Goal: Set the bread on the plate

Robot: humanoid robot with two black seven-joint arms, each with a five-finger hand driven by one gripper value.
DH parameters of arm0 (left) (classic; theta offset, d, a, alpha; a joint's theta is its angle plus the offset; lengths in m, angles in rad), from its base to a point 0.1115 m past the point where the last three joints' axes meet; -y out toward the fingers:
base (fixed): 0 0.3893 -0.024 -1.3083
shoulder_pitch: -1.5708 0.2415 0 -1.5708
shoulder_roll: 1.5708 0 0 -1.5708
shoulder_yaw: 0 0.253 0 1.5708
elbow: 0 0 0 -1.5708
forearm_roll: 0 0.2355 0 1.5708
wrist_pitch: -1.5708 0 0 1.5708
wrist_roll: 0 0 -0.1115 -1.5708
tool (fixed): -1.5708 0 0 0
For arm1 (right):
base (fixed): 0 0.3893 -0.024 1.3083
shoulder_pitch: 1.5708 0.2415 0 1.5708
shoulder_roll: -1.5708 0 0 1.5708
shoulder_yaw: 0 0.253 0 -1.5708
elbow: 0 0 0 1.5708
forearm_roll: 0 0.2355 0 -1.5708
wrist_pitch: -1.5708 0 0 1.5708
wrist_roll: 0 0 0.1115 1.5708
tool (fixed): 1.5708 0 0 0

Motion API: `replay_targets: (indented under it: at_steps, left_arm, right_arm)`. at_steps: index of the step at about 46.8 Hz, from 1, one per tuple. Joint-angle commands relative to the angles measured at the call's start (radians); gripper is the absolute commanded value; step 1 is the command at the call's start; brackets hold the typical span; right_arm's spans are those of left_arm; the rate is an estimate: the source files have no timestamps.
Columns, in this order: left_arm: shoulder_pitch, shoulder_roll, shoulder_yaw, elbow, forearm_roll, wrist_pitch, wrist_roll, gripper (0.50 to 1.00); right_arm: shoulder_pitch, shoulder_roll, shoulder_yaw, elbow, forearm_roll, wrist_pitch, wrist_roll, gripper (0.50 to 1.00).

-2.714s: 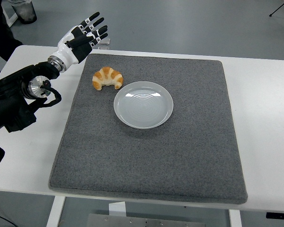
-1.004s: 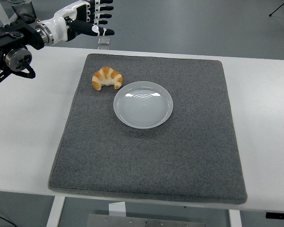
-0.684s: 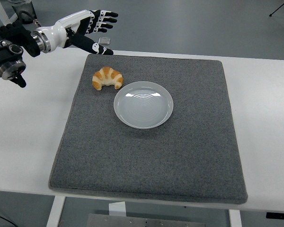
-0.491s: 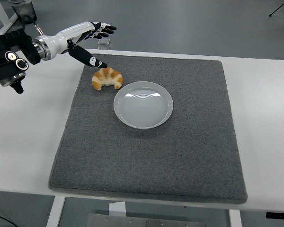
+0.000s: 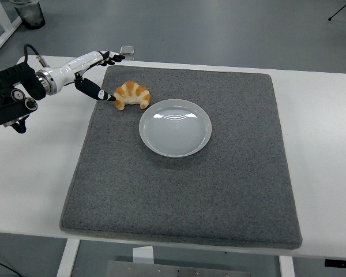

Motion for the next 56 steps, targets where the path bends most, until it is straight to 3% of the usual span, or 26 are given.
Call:
replay_targets:
  at_steps: [1,19,41,56]
  left_arm:
    - [0.003,-0.042,-0.001,0.060,-0.002,0.000,-0.005,0.988]
    - [0.034,-0.189,-0.001,0.203,-0.009,0.017,-0.013,0.988]
    - [0.058,-0.252,0.000,0.294,-0.003,0.018,-0.019,0.988]
    - [0.069,-0.322,-0.001,0.404,-0.008,0.027,-0.083,0.986]
  right_arm:
    - [0.000,0.000,0.000,0.001,0.000,0.000,0.000,0.952]
    - [-0.002,0.000,0.000,0.000,0.000,0.000,0.000,0.952]
    - [-0.002,0.000,0.000,0.000,0.000,-0.002,0.000,0.952]
    - [-0.003,0.000,-0.001,0.000,0.000,-0.002,0.000,0.952]
